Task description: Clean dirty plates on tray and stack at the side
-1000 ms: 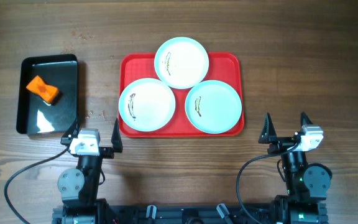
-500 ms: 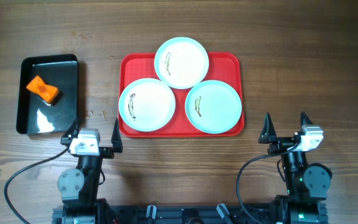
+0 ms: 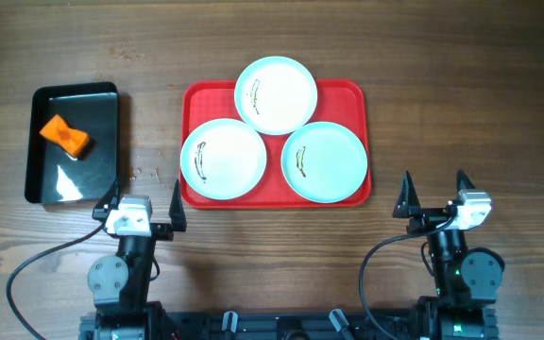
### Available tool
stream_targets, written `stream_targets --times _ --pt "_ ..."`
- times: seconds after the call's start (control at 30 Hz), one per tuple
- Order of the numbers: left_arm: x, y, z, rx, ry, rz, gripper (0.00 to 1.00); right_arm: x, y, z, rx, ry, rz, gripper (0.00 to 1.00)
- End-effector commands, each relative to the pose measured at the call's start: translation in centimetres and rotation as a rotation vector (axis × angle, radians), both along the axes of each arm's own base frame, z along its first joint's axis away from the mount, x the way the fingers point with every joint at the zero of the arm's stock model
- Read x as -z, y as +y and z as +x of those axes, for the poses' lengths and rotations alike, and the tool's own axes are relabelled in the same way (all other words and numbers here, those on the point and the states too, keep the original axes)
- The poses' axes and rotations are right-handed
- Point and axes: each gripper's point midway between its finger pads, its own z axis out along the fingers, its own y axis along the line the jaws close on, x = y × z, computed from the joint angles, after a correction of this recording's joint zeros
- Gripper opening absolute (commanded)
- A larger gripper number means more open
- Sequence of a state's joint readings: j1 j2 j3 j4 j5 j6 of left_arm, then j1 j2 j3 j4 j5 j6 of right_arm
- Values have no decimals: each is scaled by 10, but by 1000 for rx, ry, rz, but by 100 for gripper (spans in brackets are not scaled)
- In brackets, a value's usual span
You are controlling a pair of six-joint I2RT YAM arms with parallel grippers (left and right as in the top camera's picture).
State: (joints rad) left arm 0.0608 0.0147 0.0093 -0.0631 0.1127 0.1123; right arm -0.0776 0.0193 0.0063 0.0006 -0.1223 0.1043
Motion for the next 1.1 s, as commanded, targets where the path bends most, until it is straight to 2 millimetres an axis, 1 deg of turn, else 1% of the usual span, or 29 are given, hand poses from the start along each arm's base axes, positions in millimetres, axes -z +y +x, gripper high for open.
stream_targets --times 0.0,0.07,0.1,0.17,0.23,0.27,0.33,0.4,0.47,0.5,0.53,0.6,0.67,0.73,0.83,0.93,1.0,1.07 --pt "1 -1 0 3 0 15 100 -2 -3 0 15 -9 9 100" --pt "0 -9 -1 49 -4 2 100 -2 -3 0 15 -9 9 100" --pt "-1 -17 -2 98 -7 -26 100 -2 -3 0 15 -9 9 100" --pt "-4 -43 -8 245 4 -154 100 -2 -3 0 15 -9 9 100" --pt "-6 -69 -18 400 47 -298 100 -2 -3 0 15 -9 9 100" --pt "-7 -86 -28 503 92 -388 100 -2 -3 0 15 -9 9 100" --pt "-7 -108 -45 652 169 -498 100 -2 -3 0 15 -9 9 100" --pt "-8 -117 -54 721 205 -535 100 -2 -3 0 15 -9 9 100" --pt "-8 -122 -59 758 224 -554 100 -2 -3 0 15 -9 9 100" --pt "-10 -124 -62 774 241 -590 100 -2 -3 0 15 -9 9 100" --pt "-14 -129 -69 817 281 -659 100 -2 -3 0 15 -9 9 100" --pt "-19 -131 -72 830 315 -732 100 -2 -3 0 15 -9 9 100" --pt "-24 -130 -70 829 294 -734 100 -2 -3 0 15 -9 9 100" --pt "-33 -131 -71 846 254 -726 100 -2 -3 0 15 -9 9 100" --pt "-60 -131 -76 891 165 -736 100 -2 -3 0 15 -9 9 100" --pt "-88 -129 -83 929 32 -694 100 -2 -3 0 15 -9 9 100" --pt "-101 -123 -80 892 -20 -703 100 -2 -3 0 15 -9 9 100" --pt "-114 -111 -70 798 -56 -736 100 -2 -3 0 15 -9 9 100"
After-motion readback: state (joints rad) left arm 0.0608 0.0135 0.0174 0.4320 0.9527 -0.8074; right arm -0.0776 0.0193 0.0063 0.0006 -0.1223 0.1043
